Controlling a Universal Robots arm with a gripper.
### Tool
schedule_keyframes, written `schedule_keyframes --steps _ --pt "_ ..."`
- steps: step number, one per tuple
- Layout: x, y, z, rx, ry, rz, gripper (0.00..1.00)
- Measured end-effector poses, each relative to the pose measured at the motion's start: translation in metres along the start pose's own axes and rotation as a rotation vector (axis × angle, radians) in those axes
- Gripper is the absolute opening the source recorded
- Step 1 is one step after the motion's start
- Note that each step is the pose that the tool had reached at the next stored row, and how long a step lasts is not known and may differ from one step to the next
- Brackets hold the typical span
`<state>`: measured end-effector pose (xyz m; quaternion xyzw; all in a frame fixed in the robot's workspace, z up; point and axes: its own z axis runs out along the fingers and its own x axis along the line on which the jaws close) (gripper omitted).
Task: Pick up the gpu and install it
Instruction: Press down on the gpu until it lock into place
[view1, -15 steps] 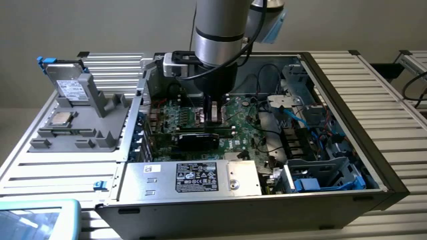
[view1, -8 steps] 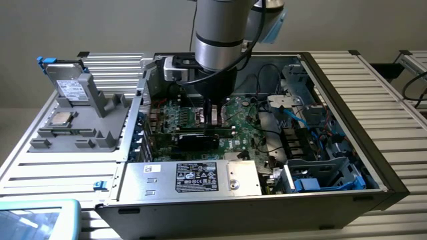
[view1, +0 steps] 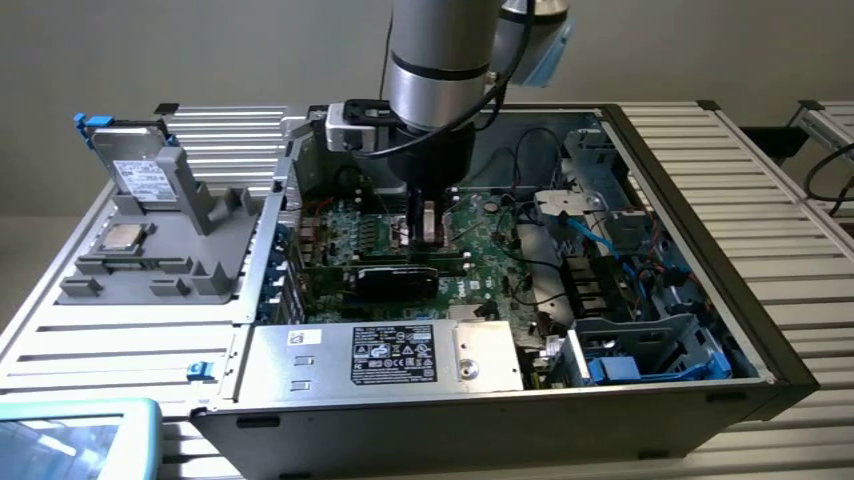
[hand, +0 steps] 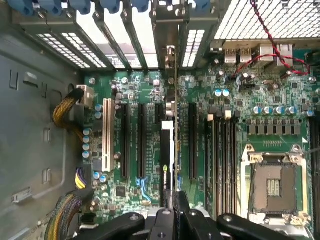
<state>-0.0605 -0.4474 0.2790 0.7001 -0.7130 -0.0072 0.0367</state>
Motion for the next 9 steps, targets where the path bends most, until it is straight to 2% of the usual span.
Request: schedule_keyframes --steps 2,9 --pt "0.0002 0.0003 -0.0055 0.0001 -0.0001 0.0 0.12" --pt "0.0002 0.0003 -0.0057 0.0 0.0 0.0 0.12"
